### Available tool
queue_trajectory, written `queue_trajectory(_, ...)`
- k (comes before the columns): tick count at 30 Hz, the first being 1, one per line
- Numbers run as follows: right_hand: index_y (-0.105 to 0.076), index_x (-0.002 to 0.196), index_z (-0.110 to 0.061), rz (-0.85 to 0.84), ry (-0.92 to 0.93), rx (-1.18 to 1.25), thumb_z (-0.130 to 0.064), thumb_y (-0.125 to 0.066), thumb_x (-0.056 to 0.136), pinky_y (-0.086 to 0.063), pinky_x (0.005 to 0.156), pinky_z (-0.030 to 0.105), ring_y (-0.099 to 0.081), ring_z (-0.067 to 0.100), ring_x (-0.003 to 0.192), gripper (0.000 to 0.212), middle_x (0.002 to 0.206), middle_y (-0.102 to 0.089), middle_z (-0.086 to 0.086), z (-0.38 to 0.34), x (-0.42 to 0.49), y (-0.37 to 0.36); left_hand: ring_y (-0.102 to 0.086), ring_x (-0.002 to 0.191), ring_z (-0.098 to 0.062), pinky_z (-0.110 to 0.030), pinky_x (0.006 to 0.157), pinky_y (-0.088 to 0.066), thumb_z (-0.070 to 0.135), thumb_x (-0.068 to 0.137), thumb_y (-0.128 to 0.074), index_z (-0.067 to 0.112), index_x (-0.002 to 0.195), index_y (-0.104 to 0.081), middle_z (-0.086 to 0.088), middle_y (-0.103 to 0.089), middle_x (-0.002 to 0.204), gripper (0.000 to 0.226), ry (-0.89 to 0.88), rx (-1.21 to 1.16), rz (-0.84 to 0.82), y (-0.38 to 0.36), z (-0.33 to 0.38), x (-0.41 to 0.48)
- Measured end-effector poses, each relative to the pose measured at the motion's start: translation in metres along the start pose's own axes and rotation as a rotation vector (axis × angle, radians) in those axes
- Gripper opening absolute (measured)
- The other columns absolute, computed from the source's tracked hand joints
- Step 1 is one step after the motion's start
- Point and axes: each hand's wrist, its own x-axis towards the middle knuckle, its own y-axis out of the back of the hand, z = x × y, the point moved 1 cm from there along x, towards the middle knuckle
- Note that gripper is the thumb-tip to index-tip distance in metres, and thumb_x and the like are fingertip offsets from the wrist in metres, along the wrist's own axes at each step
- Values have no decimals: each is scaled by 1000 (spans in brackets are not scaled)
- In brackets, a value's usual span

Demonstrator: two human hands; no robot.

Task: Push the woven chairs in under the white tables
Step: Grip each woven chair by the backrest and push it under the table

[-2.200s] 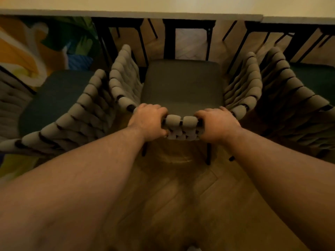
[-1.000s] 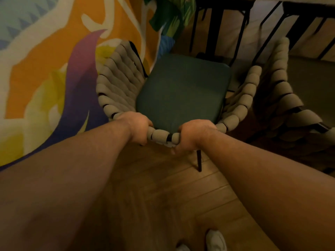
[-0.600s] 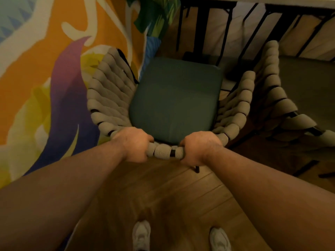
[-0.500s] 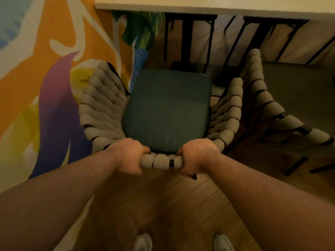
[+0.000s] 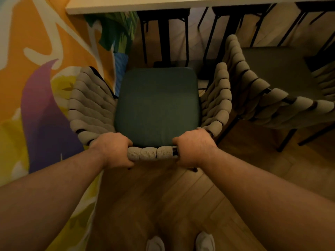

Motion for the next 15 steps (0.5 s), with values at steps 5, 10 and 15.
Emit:
queue_trajectory(5, -65, 113, -38, 43, 10, 24, -44, -71, 95, -48, 75, 37, -48, 6, 68, 20, 78, -57, -12, -3, 2, -3, -60, 70, -3, -22, 55, -41, 73, 76, -74, 47, 83, -50, 18, -61, 78, 36, -36, 6, 16, 3, 0, 0)
queue_trajectory(10, -64, 117, -36, 41, -7, 11, -43, -71, 97, -44, 73, 35, -45, 6, 67, 23, 78, -53, -12, 15, 17, 6, -58, 70, -3, -19, 55, -38, 72, 82, -73, 47, 89, -50, 18, -59, 78, 35, -81, 26, 81, 15, 0, 19)
queue_trajectory(15, -65, 117, -36, 57, -29, -6, -48, -72, 96, -41, 67, 35, -44, 6, 65, 25, 78, -53, -12, 39, 48, 26, -62, 77, -3, -17, 59, -42, 72, 86, -70, 48, 97, -52, 18, -61, 83, 32, -93, 38, 67, 41, -5, 57)
